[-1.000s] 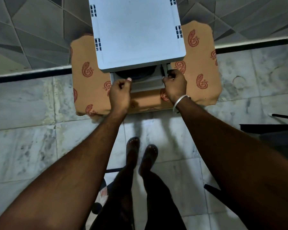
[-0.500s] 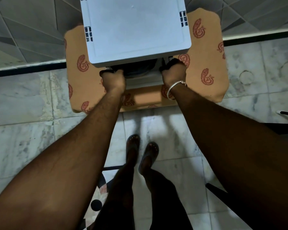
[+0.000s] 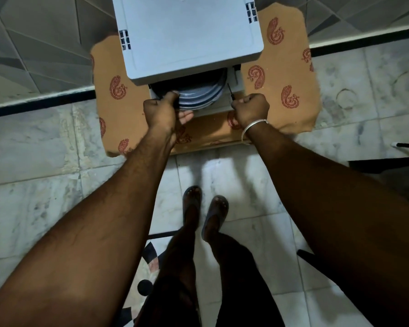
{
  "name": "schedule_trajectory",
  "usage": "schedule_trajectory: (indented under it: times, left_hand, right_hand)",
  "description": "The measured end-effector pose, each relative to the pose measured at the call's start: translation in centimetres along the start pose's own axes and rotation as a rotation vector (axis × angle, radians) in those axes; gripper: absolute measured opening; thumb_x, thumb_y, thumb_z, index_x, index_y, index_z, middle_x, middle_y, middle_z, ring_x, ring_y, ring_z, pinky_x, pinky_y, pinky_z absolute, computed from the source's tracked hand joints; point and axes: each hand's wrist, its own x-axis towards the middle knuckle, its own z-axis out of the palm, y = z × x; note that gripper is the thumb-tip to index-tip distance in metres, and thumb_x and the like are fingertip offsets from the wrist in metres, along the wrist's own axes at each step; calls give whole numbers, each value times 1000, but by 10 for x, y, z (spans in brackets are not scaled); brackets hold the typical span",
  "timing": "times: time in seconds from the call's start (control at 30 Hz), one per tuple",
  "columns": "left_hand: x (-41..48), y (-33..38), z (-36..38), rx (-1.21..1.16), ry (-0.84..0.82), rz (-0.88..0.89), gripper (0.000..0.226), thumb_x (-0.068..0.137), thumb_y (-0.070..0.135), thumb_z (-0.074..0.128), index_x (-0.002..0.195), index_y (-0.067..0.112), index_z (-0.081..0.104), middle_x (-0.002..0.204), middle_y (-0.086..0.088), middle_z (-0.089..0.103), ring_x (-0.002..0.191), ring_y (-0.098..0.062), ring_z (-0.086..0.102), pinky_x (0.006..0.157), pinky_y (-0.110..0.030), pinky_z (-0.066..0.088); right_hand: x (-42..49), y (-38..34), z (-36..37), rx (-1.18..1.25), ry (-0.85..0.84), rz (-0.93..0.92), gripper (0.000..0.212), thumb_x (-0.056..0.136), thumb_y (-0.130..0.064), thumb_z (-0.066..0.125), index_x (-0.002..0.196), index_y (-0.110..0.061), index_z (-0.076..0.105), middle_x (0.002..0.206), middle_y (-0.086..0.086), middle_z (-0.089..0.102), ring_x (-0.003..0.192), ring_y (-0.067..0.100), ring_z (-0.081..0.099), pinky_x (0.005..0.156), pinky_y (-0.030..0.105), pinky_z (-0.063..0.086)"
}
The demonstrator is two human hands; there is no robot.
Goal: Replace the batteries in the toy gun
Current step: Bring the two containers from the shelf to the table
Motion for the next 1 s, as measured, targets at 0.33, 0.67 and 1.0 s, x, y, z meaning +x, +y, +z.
schedule_trajectory:
  times: [0.33, 0.67, 1.0]
  left_hand:
    - [-85, -11, -18, 77, -96, -6, 43, 92, 8, 65, 127, -8, 45, 84, -22, 66, 57, -34, 71, 58, -42, 61]
    - [-200, -31, -34, 171, -349, -7, 31, 94, 10, 63, 117, -7, 52, 86, -25, 65, 51, -29, 71, 49, -35, 58]
    - [-374, -10, -34, 281, -603, 173, 21, 93, 10, 64, 103, -7, 59, 55, -13, 62, 49, -27, 67, 56, -41, 63]
  right_hand:
    - [-83, 20, -61, 237, 93, 138, 33, 73, -11, 76, 55, -18, 49, 70, 5, 61, 73, 27, 66, 78, 40, 58]
    - [-196, 63, -166, 424, 312, 185, 21, 61, -24, 76, 55, -15, 58, 64, 6, 65, 70, 30, 71, 70, 48, 60]
    - [-360, 70, -303, 603, 543, 103, 9, 80, -5, 69, 76, -2, 61, 67, 13, 54, 45, 18, 58, 44, 23, 51]
